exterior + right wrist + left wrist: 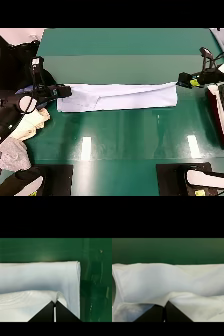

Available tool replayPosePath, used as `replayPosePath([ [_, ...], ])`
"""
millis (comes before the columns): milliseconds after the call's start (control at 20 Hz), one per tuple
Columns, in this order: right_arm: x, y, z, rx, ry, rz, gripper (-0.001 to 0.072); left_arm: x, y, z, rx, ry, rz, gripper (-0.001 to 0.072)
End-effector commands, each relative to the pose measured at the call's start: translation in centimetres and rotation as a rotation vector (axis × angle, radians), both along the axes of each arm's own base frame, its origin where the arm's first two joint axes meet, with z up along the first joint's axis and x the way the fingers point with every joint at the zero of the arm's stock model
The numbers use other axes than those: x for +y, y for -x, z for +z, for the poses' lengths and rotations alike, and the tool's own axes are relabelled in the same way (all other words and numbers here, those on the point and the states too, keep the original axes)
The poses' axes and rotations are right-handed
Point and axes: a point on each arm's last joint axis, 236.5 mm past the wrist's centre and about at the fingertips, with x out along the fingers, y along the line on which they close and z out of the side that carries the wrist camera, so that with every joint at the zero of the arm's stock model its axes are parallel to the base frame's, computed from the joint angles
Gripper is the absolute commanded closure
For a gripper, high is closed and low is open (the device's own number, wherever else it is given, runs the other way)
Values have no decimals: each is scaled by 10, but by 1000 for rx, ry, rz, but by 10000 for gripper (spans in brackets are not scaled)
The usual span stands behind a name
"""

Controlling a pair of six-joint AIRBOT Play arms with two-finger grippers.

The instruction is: Fold the shirts.

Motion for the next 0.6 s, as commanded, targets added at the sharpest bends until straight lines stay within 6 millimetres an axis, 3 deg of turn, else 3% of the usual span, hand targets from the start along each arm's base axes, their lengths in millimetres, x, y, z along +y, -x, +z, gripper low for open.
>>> replayPosePath([
  [0, 4, -21, -15, -7, -4, -2, 697, 5, -24, -3, -50, 45, 56, 677],
  [50, 4, -23, -19, 1, -7, -3, 696, 4, -27, -5, -47, 70, 71, 677],
  [100, 5, -25, -23, 10, -14, -7, 693, 3, -29, -7, -39, 83, 81, 603],
  [150, 8, -28, -25, 14, -36, -10, 659, 3, -32, -8, -33, 90, 87, 345],
  [200, 11, -32, -22, 8, -75, -24, 412, 2, -34, -7, -27, 109, 99, 183],
  [250, 13, -36, -16, 3, -120, -37, 232, 1, -37, -3, -33, 114, 101, 188],
  [400, 7, -34, 5, 35, -202, -2, 206, -3, -43, 21, -52, 105, 72, 205],
  [450, 1, -24, 4, 86, -212, 18, 198, -6, -41, 25, -35, 93, 51, 367],
  [500, -6, -11, 1, 146, -230, 51, 198, -10, -37, 26, -10, 72, 22, 585],
  [550, -11, 1, -6, 206, -250, 72, 197, -12, -33, 26, 14, 48, -7, 670],
])
